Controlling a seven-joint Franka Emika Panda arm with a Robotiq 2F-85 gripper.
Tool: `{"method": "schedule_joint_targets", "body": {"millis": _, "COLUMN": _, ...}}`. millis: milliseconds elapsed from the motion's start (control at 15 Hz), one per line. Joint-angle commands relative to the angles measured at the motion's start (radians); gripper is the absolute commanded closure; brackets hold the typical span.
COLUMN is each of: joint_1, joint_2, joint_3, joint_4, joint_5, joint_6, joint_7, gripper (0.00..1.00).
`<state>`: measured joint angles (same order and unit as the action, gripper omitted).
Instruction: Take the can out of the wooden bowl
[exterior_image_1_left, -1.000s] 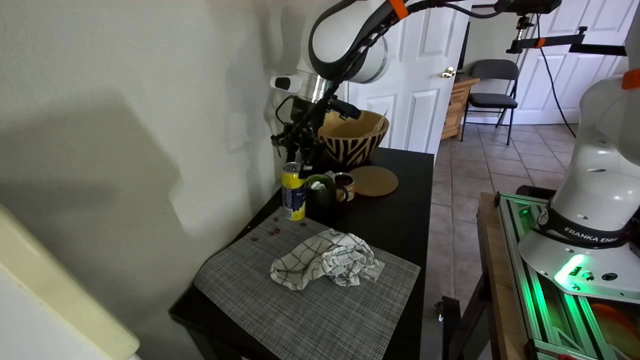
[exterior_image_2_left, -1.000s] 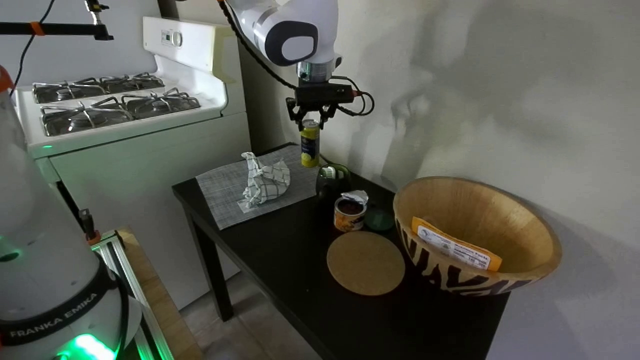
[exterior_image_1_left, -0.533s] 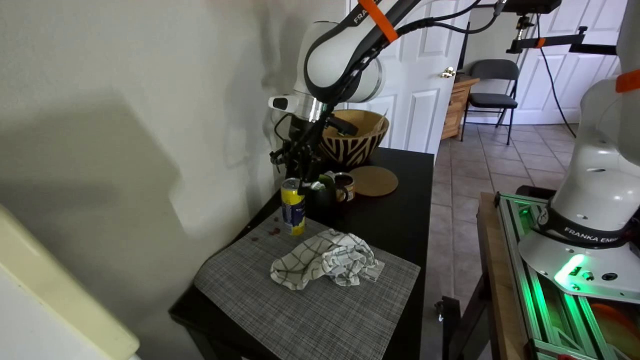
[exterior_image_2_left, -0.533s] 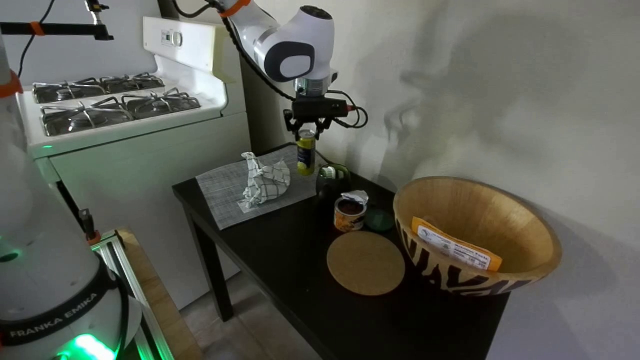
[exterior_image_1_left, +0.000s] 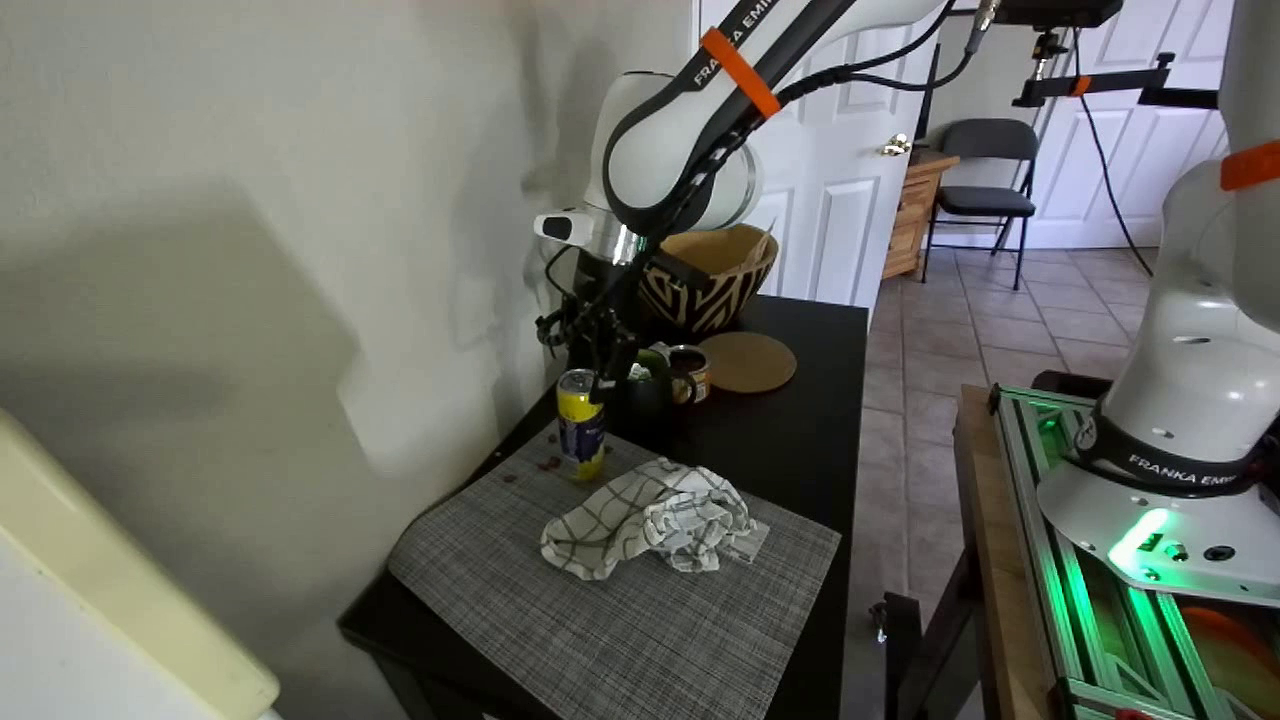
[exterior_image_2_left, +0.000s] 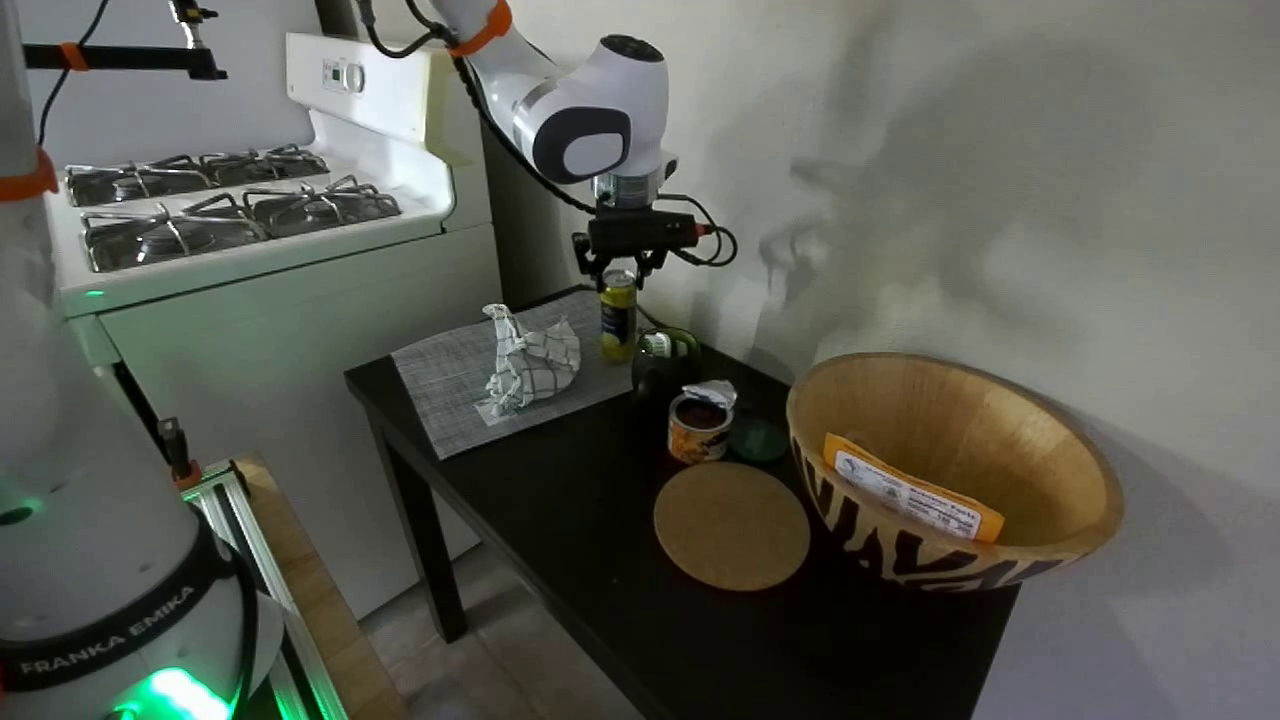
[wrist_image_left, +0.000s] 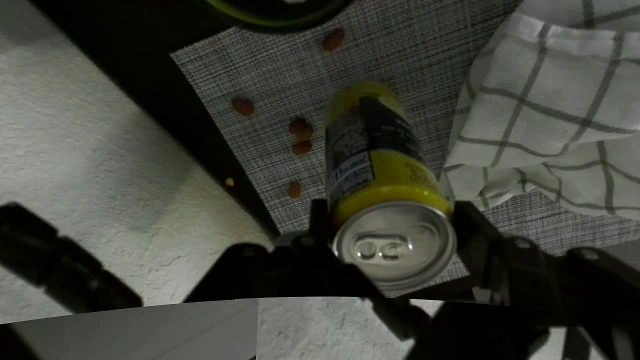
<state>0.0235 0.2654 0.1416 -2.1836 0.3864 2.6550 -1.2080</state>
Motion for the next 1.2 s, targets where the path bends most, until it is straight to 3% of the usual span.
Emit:
{"method": "schedule_joint_targets", "body": {"millis": 0, "joint_1": -0.022, "joint_2": 0.018, "joint_3": 0.024, "joint_4": 0.021, "joint_5": -0.030, "joint_6": 0.007, "joint_7": 0.027, "gripper": 0.62}}
{"method": "schedule_joint_targets", "body": {"millis": 200, "joint_1": -0.026, "joint_2": 0.027, "joint_3": 0.027, "joint_4": 0.027, "joint_5": -0.048, "joint_6": -0.001, "joint_7": 0.037, "gripper": 0.62}}
{"method": "schedule_joint_targets", "body": {"millis": 267, "joint_1": -0.025, "joint_2": 0.028, "joint_3": 0.026, "joint_4": 0.028, "joint_5": -0.058, "joint_6": -0.004, "joint_7": 0.047, "gripper": 0.15}}
{"method": "schedule_joint_targets", "body": {"millis": 467, "joint_1": -0.022, "joint_2": 0.028, "joint_3": 0.025, "joint_4": 0.031, "joint_5": -0.081, "joint_6": -0.010, "joint_7": 0.071, "gripper": 0.01}}
{"method": "schedule_joint_targets", "body": {"millis": 800, "joint_1": -0.031, "joint_2": -0.065, "joint_3": 0.031, "joint_4": 0.006, "joint_5": -0.083, "joint_6": -0.035, "joint_7": 0.103, "gripper": 0.00}}
{"method": "schedule_joint_targets", "body": {"millis": 1133, "joint_1": -0.010, "joint_2": -0.256, "joint_3": -0.060, "joint_4": -0.114, "joint_5": -0.237, "joint_6": -0.049, "joint_7": 0.453, "gripper": 0.00}}
